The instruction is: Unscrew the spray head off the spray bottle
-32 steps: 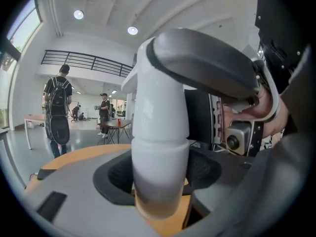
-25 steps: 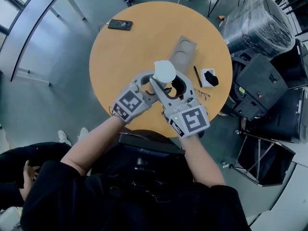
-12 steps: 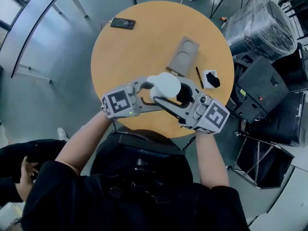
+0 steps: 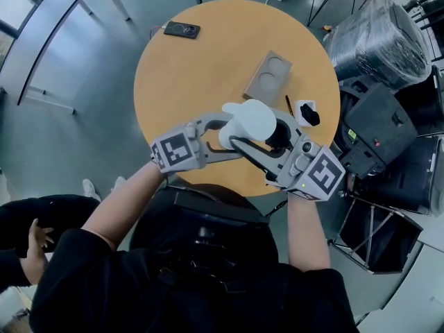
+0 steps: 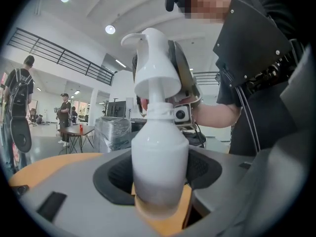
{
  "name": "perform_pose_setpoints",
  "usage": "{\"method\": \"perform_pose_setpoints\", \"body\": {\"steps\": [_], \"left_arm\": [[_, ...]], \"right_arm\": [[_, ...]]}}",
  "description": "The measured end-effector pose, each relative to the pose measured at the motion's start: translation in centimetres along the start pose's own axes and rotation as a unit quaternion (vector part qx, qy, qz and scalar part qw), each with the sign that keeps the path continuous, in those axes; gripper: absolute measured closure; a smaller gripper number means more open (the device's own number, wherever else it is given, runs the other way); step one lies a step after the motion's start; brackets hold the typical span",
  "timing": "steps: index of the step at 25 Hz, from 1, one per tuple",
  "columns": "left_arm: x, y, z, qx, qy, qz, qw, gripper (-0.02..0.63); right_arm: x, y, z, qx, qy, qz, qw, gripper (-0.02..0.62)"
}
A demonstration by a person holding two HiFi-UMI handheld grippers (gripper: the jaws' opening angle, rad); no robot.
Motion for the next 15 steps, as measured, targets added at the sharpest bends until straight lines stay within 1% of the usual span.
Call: {"method": "perform_pose_setpoints", "body": {"steps": [6, 10, 13, 15], "left_arm": [[0.4, -0.2, 0.7, -0.006, -0.020, 0.018, 0.9996, 0.301], [0.3, 0.1, 0.8, -0.002, -0.022, 0.017, 0.9996, 0.301], [0.0, -0.1, 1.2, -0.007, -0.021, 0.016, 0.9996, 0.301], [0.0, 0.5, 1.3, -0.011, -0.020, 0.012, 0.9997, 0.301]], "right_arm": [[-0.7, -2.9, -1.1, 0.013, 0.001, -0.014, 1.000, 0.387], [-1.2, -4.1, -1.1, 0.016, 0.001, -0.026, 1.000, 0.387], [-1.3, -5.8, -1.3, 0.016, 0.001, -0.037, 0.999, 0.387], [-1.5, -6.2, -1.4, 0.015, 0.001, -0.039, 0.999, 0.387]]}}
Point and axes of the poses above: the fingertips, and each gripper's own axes: z forward along the fingers, x to its right, y out of its underside, the point moved 8 cm from there along -z, backward along the fingers, and after that the axes turned 8 degrees about z, right-handed, at the moved point
